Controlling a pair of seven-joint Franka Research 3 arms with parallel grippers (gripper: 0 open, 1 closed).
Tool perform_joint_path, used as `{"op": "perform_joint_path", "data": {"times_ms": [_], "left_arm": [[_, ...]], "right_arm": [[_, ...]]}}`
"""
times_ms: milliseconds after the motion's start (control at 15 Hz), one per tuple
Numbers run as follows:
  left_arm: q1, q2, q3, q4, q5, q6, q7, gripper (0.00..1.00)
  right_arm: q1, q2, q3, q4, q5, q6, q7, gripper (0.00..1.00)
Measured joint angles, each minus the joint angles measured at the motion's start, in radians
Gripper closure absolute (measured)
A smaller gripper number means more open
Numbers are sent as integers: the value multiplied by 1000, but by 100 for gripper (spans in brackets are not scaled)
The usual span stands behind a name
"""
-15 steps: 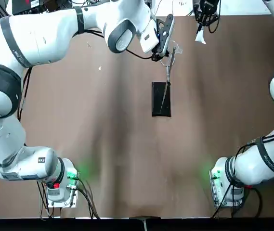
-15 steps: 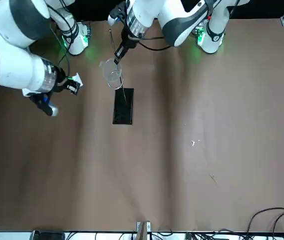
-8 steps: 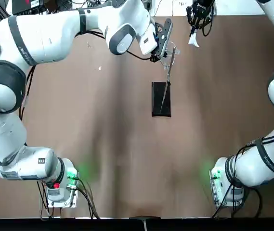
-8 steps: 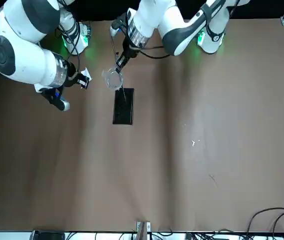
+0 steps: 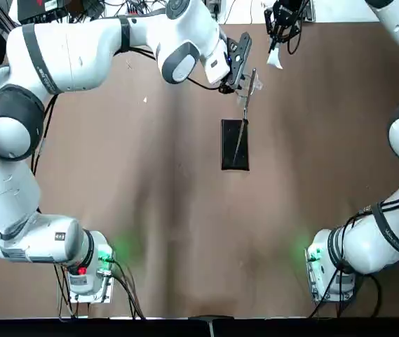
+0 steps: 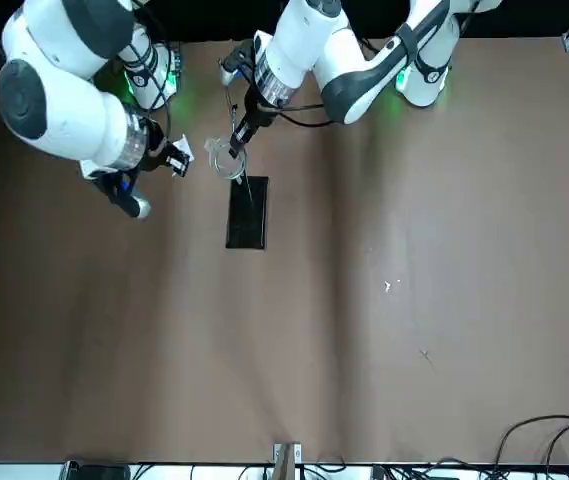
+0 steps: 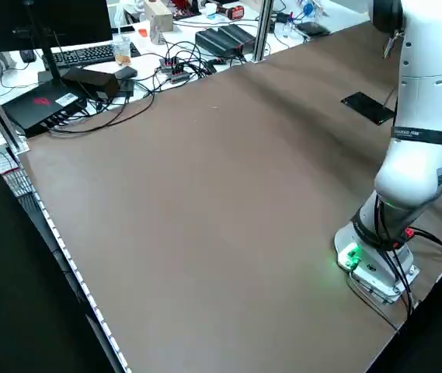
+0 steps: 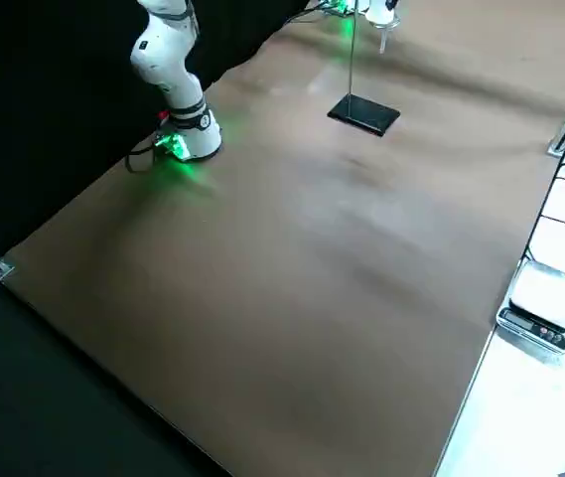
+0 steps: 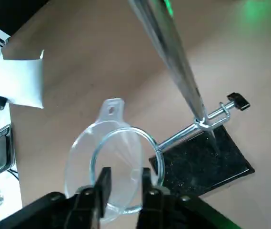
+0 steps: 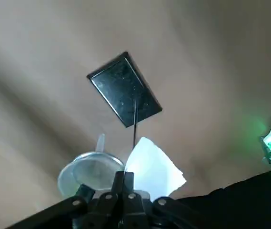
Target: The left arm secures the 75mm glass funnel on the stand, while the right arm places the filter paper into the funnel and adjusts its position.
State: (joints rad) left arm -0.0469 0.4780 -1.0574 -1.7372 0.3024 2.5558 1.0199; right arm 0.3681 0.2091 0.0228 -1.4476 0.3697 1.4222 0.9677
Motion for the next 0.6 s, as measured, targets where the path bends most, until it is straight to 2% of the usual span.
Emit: {"op": "perform_joint_path", "data": {"times_ms": [267,467,533,600], "left_arm": [[10,0,1,1,0,-2,-1,31],[29,-1,1,10,0,-59,-25,4],[41,-2,0,14,0,-90,-43,0],[55,-3,0,24,0,-128,-62,0]], "right_arm": [[38,0,0,0,0,9,63,98],[63,0,0,0,0,22,96,98],[71,0,0,0,0,33,108,98],[81,2,0,-1,0,47,124,98]]}}
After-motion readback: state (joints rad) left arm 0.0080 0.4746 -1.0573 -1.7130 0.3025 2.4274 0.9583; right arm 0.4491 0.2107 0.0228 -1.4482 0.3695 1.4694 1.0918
